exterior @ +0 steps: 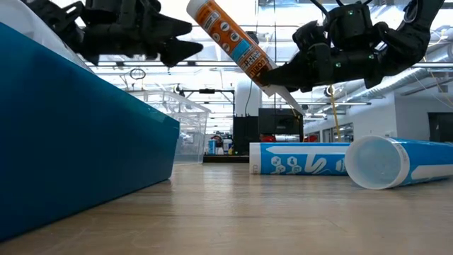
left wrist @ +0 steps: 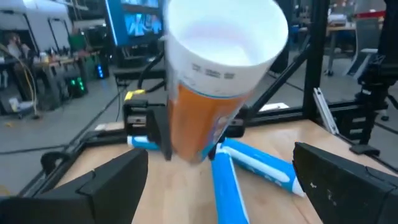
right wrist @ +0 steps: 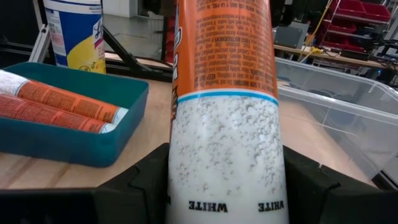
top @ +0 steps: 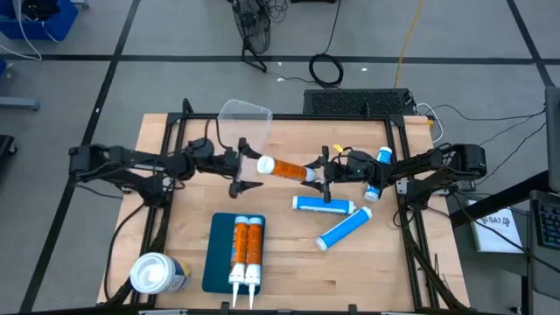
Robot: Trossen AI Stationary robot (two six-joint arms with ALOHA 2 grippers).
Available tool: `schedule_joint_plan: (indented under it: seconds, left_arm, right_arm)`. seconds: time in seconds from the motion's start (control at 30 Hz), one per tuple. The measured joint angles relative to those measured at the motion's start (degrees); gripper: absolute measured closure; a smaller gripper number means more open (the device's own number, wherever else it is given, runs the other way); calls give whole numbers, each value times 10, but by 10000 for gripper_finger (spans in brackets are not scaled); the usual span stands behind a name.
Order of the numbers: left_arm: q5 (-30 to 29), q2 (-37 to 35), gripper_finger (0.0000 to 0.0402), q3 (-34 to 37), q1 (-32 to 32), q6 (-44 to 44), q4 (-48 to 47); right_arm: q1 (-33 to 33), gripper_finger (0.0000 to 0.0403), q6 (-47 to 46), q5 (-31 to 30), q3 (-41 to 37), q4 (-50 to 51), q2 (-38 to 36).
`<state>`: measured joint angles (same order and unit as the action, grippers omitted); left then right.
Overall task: Pick & place silicon tubes, Sealant and Lysol wipes
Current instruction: Put the orange sealant into the blue bin
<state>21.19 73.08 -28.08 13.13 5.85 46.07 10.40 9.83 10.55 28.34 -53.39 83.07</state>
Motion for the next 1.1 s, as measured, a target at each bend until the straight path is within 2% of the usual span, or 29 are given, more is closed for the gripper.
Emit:
schedule_joint_plan:
  seconds: [0.17,0.3,0.53,0.77,0.9,1.03,1.1]
  left_arm:
    - [-44,57,9,-20,-20,19,81]
    - [-79,94,9,-58,-30,16,81]
    - [-82,151,9,-127,-32,17,79]
    - [-72,153,15,-134,-32,45,78]
    - [-72,153,74,-134,-33,36,71]
    - [-72,152,183,-134,-34,42,61]
    - [-72,152,195,-134,-34,50,61]
  right_arm:
    - [0,194,-1,0,0,0,0]
    - [0,194,-1,0,0,0,0]
    - [0,194,-1,1,0,-3,0]
    - [0,194,-1,2,0,-2,0]
    - [0,194,0,1,0,-1,0]
    - [0,194,-1,-3,0,1,0]
    - [0,196,0,-4,0,1,0]
